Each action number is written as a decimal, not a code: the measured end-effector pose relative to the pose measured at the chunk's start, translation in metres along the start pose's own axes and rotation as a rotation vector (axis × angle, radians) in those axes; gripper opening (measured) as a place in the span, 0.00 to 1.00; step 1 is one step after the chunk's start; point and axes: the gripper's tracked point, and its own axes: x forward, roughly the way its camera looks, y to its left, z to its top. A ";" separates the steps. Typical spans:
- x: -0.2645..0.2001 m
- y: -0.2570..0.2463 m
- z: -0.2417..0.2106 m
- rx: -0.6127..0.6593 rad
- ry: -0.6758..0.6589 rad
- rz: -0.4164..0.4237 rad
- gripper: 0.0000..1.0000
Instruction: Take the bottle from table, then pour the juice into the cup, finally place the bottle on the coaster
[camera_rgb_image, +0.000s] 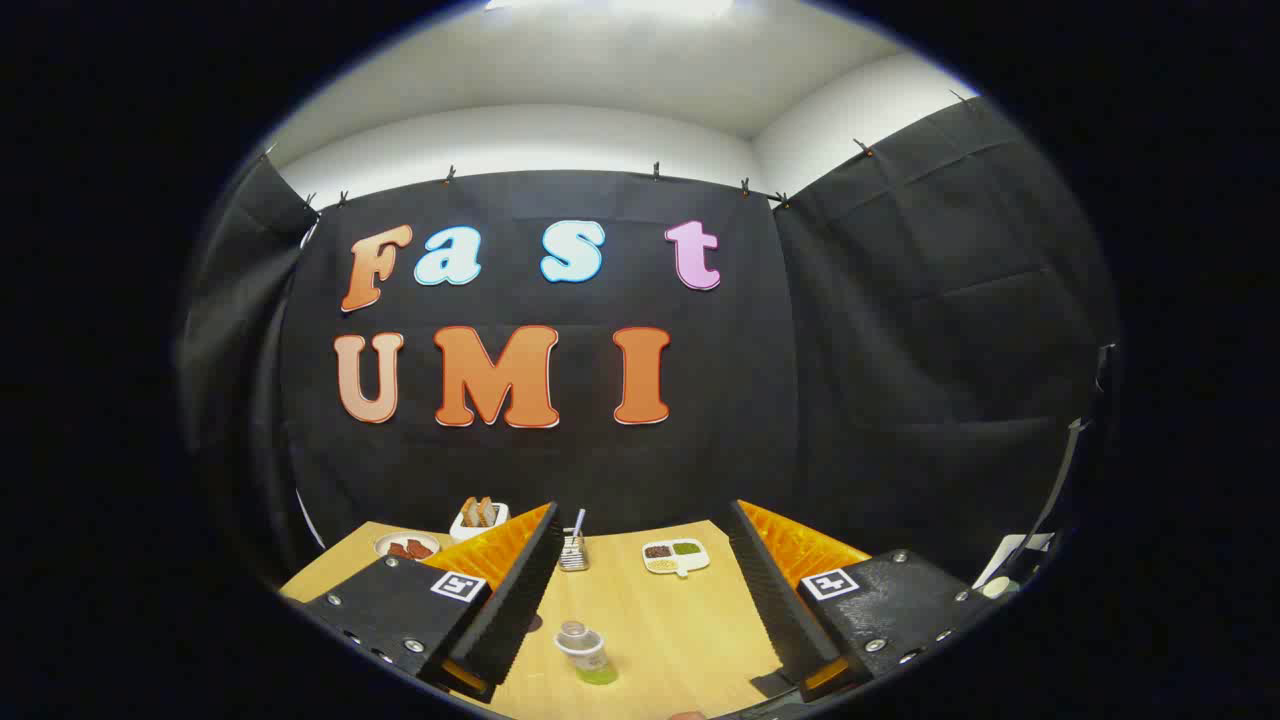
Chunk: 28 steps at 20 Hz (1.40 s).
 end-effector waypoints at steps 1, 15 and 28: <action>0.004 -0.010 0.000 -0.003 0.002 0.005 0.99; 0.048 0.017 -0.004 0.112 -0.005 0.049 0.98; 0.051 0.069 -0.089 0.054 0.117 0.081 0.98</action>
